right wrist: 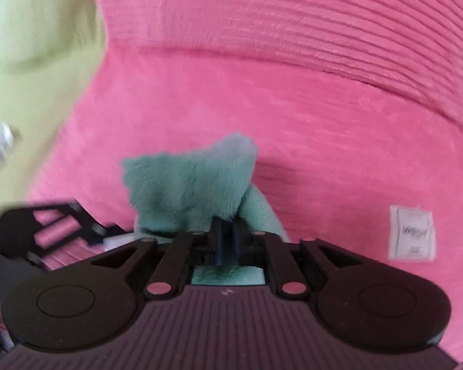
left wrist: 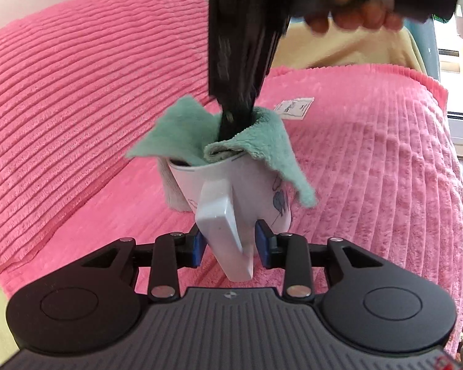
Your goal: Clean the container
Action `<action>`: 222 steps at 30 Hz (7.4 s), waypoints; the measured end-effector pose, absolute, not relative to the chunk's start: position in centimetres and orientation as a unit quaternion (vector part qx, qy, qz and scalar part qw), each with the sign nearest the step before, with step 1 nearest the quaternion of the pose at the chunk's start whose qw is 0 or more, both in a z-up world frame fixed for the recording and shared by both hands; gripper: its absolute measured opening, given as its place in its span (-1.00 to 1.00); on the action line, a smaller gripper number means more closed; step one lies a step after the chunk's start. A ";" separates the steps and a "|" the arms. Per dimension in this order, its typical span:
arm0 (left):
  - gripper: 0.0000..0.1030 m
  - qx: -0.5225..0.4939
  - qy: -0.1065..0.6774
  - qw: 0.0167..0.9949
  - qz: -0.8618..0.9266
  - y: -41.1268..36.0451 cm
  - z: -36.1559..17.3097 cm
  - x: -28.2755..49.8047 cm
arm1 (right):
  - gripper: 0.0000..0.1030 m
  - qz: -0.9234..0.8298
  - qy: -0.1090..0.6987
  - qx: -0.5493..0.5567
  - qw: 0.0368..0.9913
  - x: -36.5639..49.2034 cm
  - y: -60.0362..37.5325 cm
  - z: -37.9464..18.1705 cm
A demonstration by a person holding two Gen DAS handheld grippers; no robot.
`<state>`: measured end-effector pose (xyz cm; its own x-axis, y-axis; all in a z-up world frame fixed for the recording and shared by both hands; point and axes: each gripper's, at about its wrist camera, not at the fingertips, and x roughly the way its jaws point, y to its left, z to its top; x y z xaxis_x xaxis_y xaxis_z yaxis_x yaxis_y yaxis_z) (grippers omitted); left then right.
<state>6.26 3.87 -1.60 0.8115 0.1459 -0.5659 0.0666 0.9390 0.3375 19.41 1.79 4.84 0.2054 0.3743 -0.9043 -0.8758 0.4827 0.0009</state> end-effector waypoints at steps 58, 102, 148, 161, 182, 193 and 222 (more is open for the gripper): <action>-0.47 -0.010 0.305 0.952 -0.002 4.8 -3.5 9.0 | -0.92 0.408 0.297 0.272 0.819 15.7 -15.9 5.9; -0.33 -0.152 0.340 0.914 0.159 16.0 -4.6 10.0 | -1.00 0.599 0.255 -0.068 0.756 16.8 -1.7 1.3; -0.30 -0.143 0.332 0.921 0.147 15.9 -4.7 9.4 | -1.00 0.608 0.324 -0.374 0.621 19.0 12.5 3.0; -0.30 -0.132 0.336 0.920 0.150 15.5 -4.8 9.5 | -0.91 0.444 0.264 0.073 0.853 22.0 -2.6 -0.5; -0.29 -0.113 0.343 0.920 0.153 15.1 -4.8 9.7 | -0.89 0.438 0.101 0.087 0.889 17.6 -8.0 6.8; -0.28 -0.111 0.346 0.919 0.152 15.2 -4.7 9.7 | -0.85 0.507 0.296 0.057 0.808 18.1 -4.0 2.1; -0.27 -0.107 0.348 0.922 0.131 16.3 -4.8 7.6 | -0.79 0.508 0.225 -0.020 0.831 17.7 -3.9 3.7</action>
<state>7.62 16.34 -4.82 0.7233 0.1674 -0.6700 -0.3159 0.9429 -0.1055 17.67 -3.89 3.73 0.3825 0.8353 -0.3949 -0.8534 0.4832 0.1953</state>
